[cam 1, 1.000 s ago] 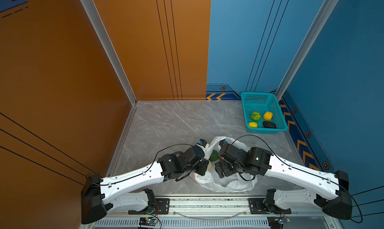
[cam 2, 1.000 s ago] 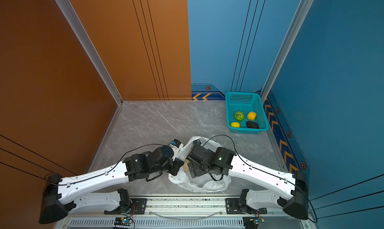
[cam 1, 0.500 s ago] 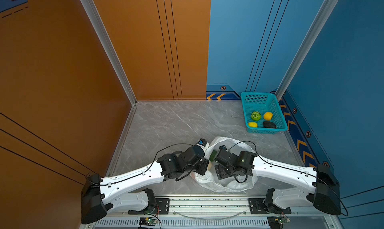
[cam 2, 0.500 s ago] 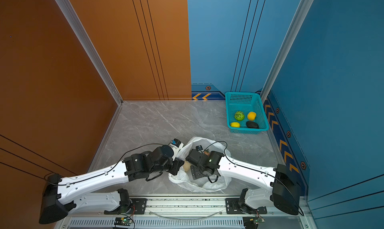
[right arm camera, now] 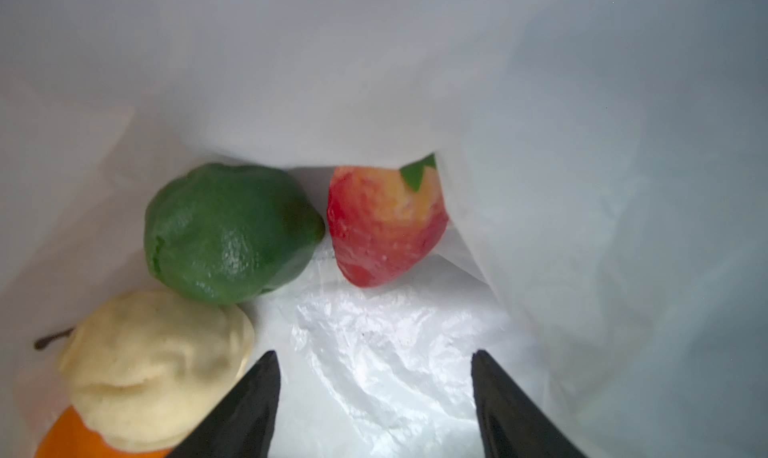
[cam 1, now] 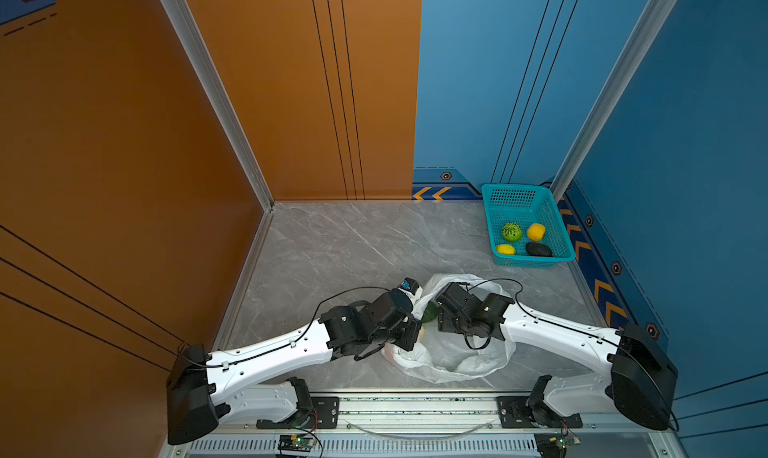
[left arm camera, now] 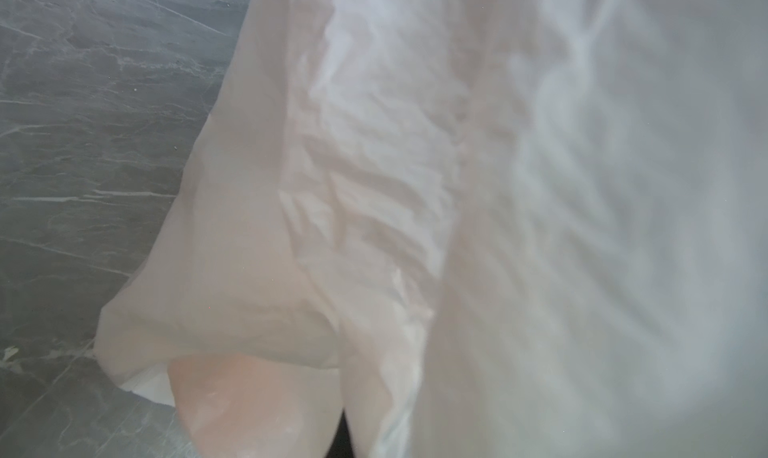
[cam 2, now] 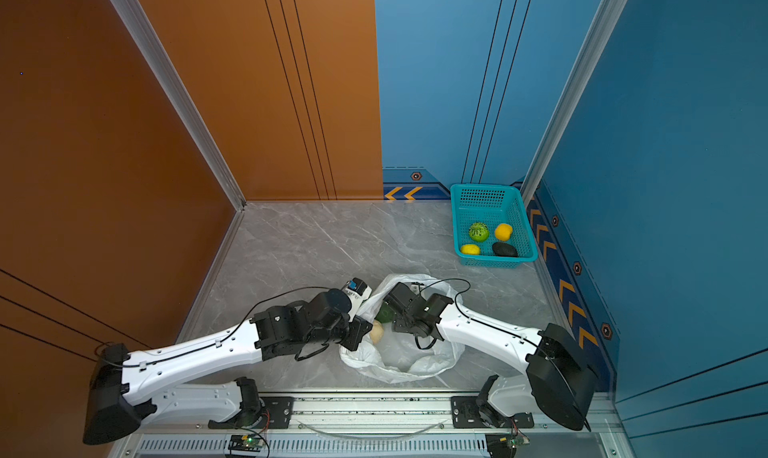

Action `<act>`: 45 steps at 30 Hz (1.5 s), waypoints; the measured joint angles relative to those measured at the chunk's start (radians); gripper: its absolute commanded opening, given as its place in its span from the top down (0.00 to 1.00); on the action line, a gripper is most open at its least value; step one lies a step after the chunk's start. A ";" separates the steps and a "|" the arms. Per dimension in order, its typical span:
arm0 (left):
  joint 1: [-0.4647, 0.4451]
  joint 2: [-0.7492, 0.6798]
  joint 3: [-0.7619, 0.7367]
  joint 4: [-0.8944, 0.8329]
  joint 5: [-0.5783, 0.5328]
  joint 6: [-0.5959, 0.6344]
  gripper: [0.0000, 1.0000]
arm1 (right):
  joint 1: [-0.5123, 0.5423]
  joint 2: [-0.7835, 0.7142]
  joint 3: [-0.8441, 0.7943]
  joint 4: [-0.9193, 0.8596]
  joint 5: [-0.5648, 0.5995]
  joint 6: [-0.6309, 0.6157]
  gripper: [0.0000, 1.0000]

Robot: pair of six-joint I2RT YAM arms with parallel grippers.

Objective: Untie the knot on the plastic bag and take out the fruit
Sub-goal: 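Grasp the red-yellow peach with green leaf using the right gripper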

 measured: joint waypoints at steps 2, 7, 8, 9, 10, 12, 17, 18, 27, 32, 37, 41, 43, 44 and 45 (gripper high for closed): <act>-0.001 0.007 0.000 0.002 0.007 0.002 1.00 | -0.019 0.000 -0.023 0.040 0.008 0.015 0.30; -0.001 0.022 0.003 0.003 0.027 0.012 1.00 | -0.040 0.019 -0.049 0.118 0.030 0.060 0.30; -0.001 0.027 0.006 0.003 0.031 0.013 1.00 | -0.040 0.025 -0.052 0.137 0.036 0.068 0.30; -0.001 0.033 0.010 0.003 0.034 0.016 1.00 | -0.042 0.030 -0.054 0.152 0.038 0.077 0.31; -0.001 0.036 0.013 0.003 0.036 0.017 1.00 | -0.043 0.035 -0.056 0.166 0.039 0.086 0.31; -0.001 0.041 0.017 0.004 0.043 0.022 1.00 | -0.047 0.047 -0.057 0.193 0.045 0.103 0.31; -0.001 0.042 0.017 0.005 0.055 0.023 1.00 | -0.060 0.089 -0.071 0.265 0.059 0.150 0.32; -0.001 0.042 0.017 0.005 0.056 0.023 1.00 | -0.064 0.100 -0.076 0.277 0.060 0.158 0.33; -0.001 0.042 0.017 0.005 0.056 0.023 1.00 | -0.091 0.192 -0.076 0.359 0.064 0.194 0.48; -0.001 0.042 0.017 0.005 0.056 0.023 1.00 | -0.093 0.204 -0.071 0.383 0.064 0.200 0.59; -0.001 0.042 0.017 0.005 0.056 0.023 1.00 | -0.092 0.200 -0.071 0.380 0.063 0.200 0.61; -0.001 0.034 0.017 0.004 0.052 0.023 1.00 | -0.084 0.150 -0.073 0.358 0.059 0.200 0.61; -0.001 0.027 0.017 0.004 0.047 0.023 1.00 | -0.072 0.106 -0.073 0.338 0.055 0.198 0.61; -0.001 0.025 0.017 0.004 0.043 0.023 1.00 | -0.063 0.083 -0.073 0.327 0.054 0.196 0.62; -0.001 0.023 0.017 0.004 0.039 0.023 1.00 | -0.051 0.058 -0.073 0.312 0.052 0.195 0.61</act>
